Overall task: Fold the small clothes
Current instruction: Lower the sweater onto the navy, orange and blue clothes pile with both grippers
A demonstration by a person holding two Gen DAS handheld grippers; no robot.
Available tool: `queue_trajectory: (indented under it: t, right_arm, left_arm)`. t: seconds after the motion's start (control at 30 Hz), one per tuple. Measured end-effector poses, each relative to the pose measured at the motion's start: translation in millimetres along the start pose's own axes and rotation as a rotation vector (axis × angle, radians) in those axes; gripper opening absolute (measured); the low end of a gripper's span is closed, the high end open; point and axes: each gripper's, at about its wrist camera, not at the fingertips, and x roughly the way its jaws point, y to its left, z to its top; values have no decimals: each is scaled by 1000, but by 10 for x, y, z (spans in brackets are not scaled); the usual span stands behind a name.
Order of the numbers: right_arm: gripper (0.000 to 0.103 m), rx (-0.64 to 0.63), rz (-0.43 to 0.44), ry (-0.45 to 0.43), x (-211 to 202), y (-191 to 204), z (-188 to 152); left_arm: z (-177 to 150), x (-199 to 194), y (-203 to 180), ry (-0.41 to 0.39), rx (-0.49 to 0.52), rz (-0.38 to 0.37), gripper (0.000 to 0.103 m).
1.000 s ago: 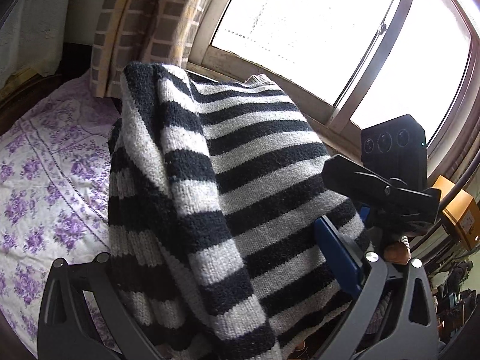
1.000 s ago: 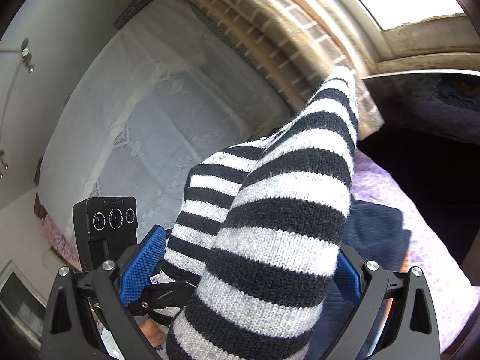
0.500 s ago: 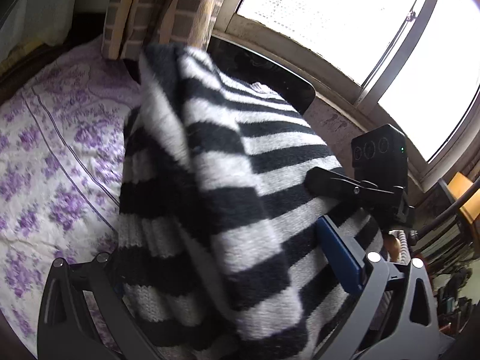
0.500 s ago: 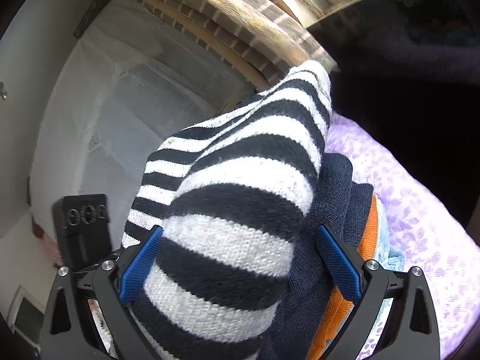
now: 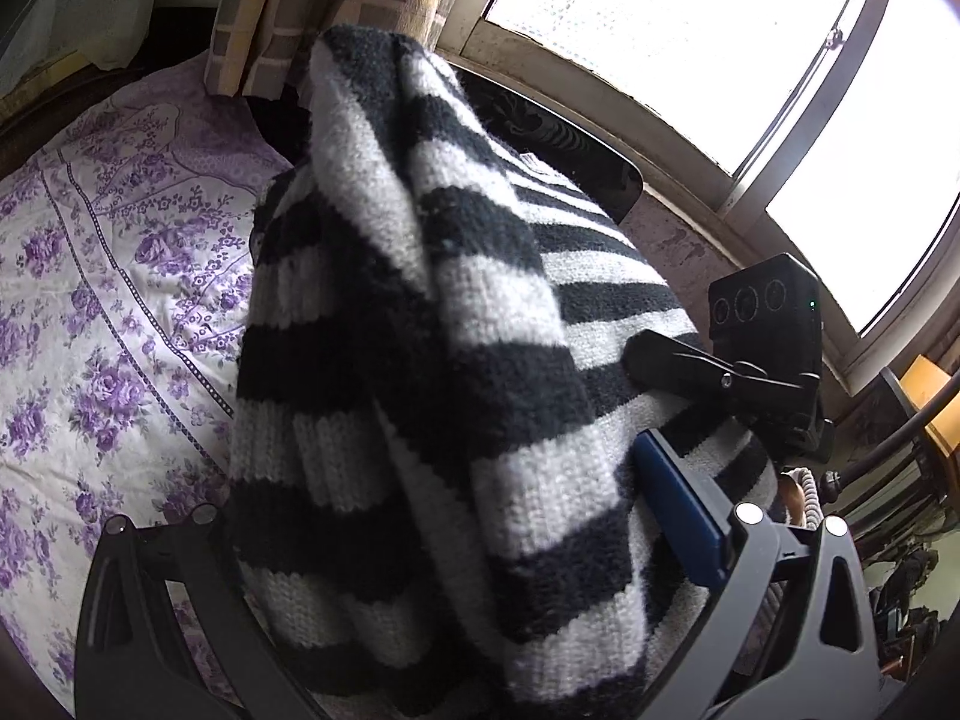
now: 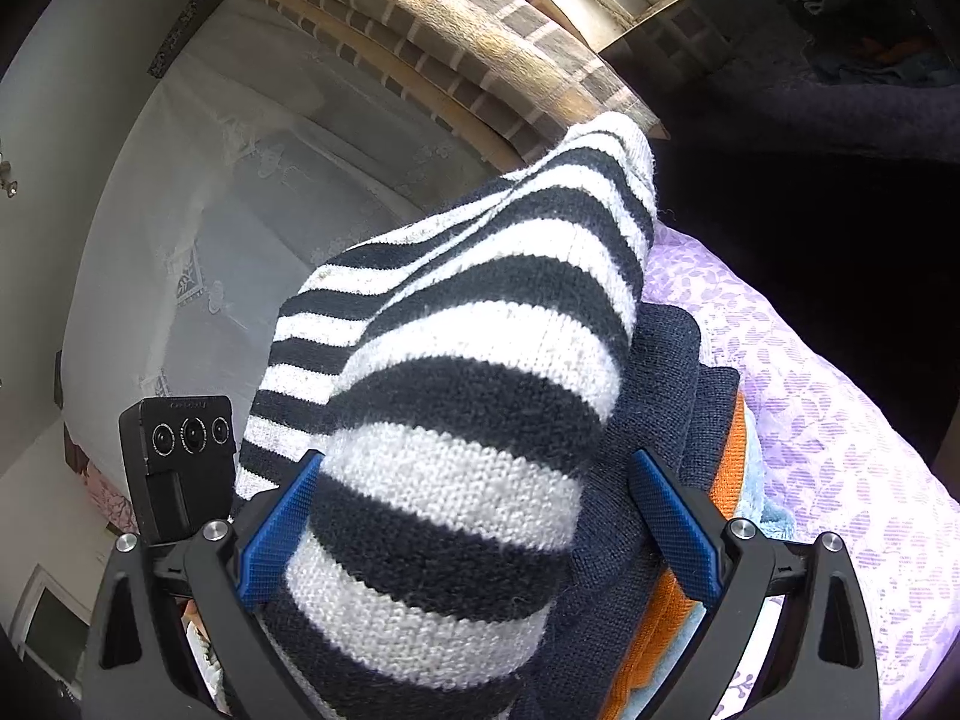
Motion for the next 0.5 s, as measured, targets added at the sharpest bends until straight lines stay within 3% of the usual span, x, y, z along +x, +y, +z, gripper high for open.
queue_trajectory:
  t: [0.2,0.5]
  right_arm:
    - [99,-16,-43,18,-60,159,44]
    - [99,-153,-222,-50,-355,502,49]
  left_arm:
    - [29,-134,-37,2,-20,17,99]
    - [3,-677,-332,-178,92,303,99]
